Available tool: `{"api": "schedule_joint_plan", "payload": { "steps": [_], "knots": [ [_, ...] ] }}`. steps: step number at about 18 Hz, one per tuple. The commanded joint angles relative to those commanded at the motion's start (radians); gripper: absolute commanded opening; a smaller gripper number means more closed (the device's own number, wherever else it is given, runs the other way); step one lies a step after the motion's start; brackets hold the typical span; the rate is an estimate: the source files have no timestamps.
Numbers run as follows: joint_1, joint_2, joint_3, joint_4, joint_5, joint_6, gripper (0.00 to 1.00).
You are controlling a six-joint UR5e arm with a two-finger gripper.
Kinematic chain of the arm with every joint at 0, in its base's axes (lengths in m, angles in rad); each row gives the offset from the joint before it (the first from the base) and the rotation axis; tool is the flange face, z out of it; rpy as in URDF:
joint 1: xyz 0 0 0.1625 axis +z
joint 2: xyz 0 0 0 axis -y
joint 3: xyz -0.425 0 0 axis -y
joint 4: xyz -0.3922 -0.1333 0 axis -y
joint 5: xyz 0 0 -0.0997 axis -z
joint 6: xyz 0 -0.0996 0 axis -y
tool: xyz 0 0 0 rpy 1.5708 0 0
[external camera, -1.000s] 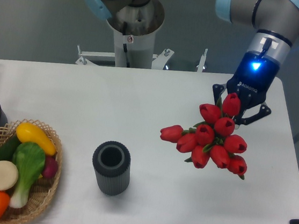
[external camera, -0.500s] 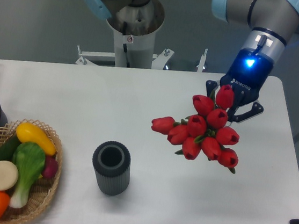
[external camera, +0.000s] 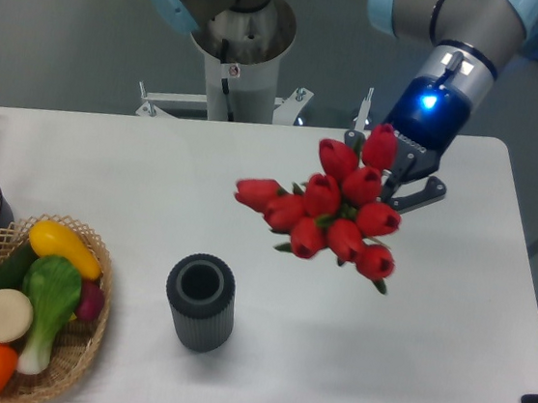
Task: Insert the flowers into the vase
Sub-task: 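Carry the red tulip bunch with the gripper toward the grey vase, then align the tulip stems above the vase opening and start lowering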
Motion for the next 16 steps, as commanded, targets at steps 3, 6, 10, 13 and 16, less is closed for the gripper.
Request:
{"api": "schedule_joint_plan", "payload": {
  "steps": [3, 6, 10, 13, 16],
  "knots": [
    [-0.034, -0.002, -0.008, 0.002, -0.049, 0.002, 0.12],
    [-0.063, -0.003, -0.037, 0.006, -0.127, 0.0, 0.12],
    [-0.066, -0.008, -0.074, 0.006, -0.213, 0.006, 0.12],
    [-0.078, -0.014, -0.08, 0.006, -0.255, 0.014, 0.12],
    [-0.088, -0.051, -0.078, 0.006, -0.289, 0.087, 0.12]
  ]
}}
